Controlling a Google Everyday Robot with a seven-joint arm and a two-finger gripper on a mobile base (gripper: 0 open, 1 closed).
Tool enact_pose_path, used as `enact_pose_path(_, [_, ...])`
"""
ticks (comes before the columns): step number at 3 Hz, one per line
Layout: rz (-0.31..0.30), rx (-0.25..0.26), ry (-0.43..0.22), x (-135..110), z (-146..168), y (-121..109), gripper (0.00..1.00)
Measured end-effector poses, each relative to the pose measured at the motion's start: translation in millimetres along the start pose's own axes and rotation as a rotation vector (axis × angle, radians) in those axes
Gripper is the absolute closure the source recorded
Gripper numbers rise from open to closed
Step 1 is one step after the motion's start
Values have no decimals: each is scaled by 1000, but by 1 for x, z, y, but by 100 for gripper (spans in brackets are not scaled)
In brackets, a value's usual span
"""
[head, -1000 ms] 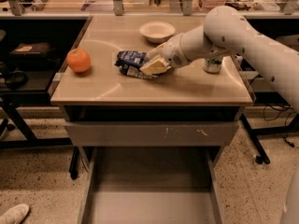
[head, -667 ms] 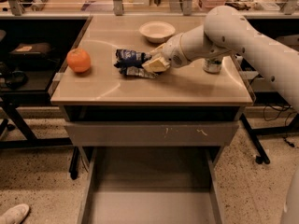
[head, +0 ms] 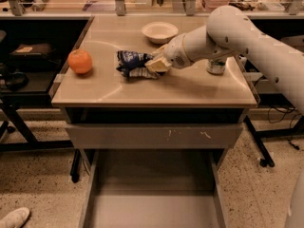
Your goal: Place blue chip bag into middle drawer
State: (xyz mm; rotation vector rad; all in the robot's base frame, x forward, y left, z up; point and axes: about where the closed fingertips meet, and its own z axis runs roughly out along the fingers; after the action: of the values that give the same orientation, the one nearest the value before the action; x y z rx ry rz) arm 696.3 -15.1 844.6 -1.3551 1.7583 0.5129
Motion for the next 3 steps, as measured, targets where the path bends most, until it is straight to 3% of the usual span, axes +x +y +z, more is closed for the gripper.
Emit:
enact_pose_path(1, [-17, -19, -20, -5, -14, 14, 100])
enact_pose_path(2, [-57, 0, -65, -17, -53, 39, 100])
enact_pose_path(3, [-85, 81, -99, -16, -117, 62, 100])
